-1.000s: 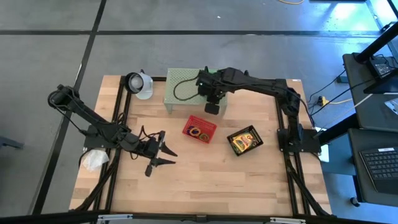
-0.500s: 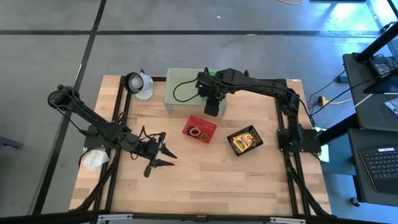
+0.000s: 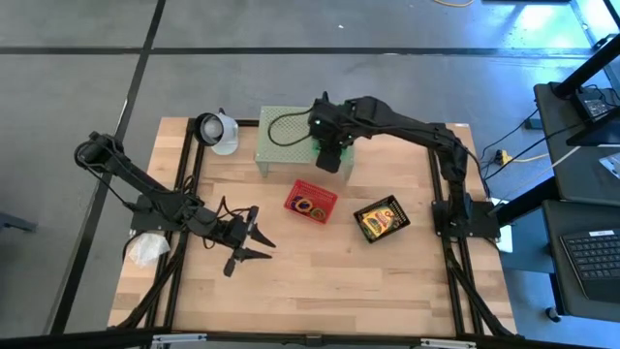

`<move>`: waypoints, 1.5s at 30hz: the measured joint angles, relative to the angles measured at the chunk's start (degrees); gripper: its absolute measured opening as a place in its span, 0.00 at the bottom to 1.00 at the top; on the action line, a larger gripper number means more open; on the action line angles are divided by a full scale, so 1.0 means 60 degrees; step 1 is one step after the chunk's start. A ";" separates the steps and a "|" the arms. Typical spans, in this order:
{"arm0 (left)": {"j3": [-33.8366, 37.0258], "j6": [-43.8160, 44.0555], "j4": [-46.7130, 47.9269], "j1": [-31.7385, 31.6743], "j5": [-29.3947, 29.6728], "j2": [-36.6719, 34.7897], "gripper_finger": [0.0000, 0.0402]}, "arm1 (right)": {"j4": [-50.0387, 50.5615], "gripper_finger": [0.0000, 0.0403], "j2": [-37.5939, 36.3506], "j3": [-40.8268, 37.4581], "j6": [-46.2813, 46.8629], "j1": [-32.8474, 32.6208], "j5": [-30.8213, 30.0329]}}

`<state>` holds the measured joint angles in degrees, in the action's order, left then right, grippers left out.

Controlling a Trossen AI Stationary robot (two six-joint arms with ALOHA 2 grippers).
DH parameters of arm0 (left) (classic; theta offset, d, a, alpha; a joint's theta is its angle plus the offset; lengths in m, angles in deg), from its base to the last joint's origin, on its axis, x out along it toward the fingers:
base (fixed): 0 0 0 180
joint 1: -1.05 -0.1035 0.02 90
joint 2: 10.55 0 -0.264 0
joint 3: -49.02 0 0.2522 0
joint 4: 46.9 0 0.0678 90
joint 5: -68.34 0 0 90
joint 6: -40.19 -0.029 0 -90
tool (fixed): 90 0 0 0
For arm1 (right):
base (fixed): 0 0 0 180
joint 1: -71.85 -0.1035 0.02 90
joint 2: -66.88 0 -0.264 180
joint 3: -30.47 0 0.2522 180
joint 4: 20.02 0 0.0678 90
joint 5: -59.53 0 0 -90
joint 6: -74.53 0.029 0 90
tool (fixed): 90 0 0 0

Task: Pick & Place Office Desk Supplies
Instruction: Put the black bin filled with crayon boxes on the shelf

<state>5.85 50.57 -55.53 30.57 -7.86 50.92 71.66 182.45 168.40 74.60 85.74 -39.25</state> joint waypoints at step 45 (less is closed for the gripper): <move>-0.0004 0.0142 0.0327 0.0255 0.0000 0.0197 0.32 | 0.1567 0.28 -0.0657 -0.5162 1.1060 -0.5787 -0.1089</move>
<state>5.83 51.42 -53.56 32.10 -7.86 52.10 81.06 178.51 137.43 140.96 51.02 -45.79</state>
